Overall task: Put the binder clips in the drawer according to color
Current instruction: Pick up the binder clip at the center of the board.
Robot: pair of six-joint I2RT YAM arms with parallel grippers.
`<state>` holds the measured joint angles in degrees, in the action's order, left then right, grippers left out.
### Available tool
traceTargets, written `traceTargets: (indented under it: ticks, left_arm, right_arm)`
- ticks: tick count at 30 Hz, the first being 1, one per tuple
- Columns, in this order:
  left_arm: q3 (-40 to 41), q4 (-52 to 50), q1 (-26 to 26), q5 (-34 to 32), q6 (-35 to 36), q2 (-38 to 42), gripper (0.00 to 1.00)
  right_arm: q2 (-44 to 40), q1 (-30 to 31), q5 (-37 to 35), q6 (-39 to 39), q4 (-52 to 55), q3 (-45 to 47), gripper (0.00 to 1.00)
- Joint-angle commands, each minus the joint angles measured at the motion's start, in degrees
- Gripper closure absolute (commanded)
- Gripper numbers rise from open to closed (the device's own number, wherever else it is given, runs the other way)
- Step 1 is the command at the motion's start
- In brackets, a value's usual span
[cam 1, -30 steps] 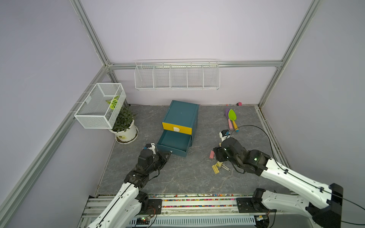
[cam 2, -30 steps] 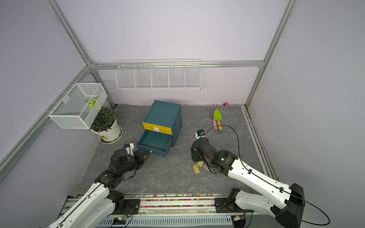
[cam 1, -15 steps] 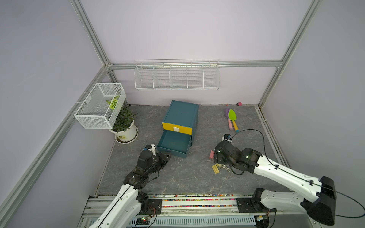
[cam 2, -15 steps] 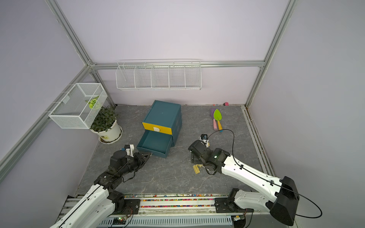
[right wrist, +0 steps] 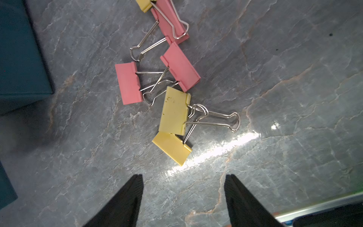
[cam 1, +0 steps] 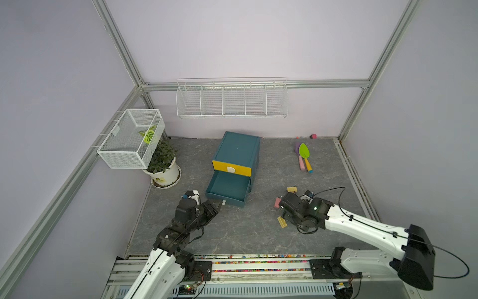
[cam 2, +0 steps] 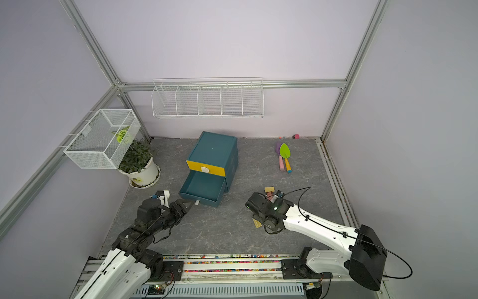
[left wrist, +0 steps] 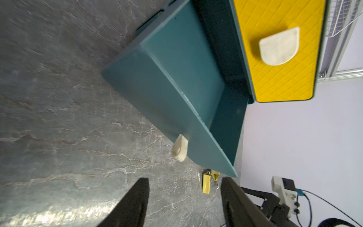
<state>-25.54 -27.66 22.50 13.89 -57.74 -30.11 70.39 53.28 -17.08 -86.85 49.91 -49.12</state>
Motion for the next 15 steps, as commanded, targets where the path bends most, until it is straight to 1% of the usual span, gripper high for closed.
traceTargets:
  ticks: [1, 9, 15]
  left_arm:
    - [-3.8, -7.6, -0.2, -2.9, 3.1, 1.2, 0.34]
    - [-11.6, -13.4, -0.2, -4.7, 6.4, 0.1, 0.33]
    - [-19.1, -17.3, -0.2, -6.2, 13.0, -2.1, 0.33]
  right_arm:
    - [1.4, -0.2, -0.7, -4.5, -0.9, 1.3, 0.28]
    - [6.5, -1.5, 2.3, -5.4, -4.5, 1.1, 0.3]
    - [8.2, -2.9, 4.6, -5.5, -8.3, 2.4, 0.31]
